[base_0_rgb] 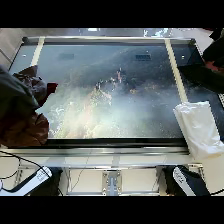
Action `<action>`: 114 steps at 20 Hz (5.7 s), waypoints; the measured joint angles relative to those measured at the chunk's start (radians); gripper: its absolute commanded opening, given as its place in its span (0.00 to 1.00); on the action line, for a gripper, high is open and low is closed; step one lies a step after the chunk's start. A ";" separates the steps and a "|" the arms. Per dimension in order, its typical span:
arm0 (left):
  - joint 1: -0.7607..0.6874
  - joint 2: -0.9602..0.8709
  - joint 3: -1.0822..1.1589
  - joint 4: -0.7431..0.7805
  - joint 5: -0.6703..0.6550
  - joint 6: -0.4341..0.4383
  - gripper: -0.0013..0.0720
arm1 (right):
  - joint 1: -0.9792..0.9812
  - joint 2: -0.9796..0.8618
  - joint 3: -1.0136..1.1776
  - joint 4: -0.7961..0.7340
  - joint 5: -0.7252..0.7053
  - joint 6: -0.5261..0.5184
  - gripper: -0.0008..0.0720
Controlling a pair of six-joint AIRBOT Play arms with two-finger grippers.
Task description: Fold the shirts.
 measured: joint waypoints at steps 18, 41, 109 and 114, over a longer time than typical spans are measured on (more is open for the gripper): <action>-0.913 -0.253 0.000 0.347 0.252 -0.153 0.97 | 0.000 -0.089 0.206 -0.509 0.264 0.121 0.52; -0.783 -0.919 0.371 0.095 0.212 -0.161 0.75 | 0.118 -0.231 -0.280 -0.527 0.270 0.158 0.52; -0.605 -0.682 0.374 0.389 0.171 0.042 0.47 | 0.386 -0.511 0.043 -0.818 -0.089 0.379 0.03; -0.621 -0.699 0.403 0.386 0.372 0.023 0.97 | 0.373 -0.601 0.080 -0.809 -0.475 0.449 0.71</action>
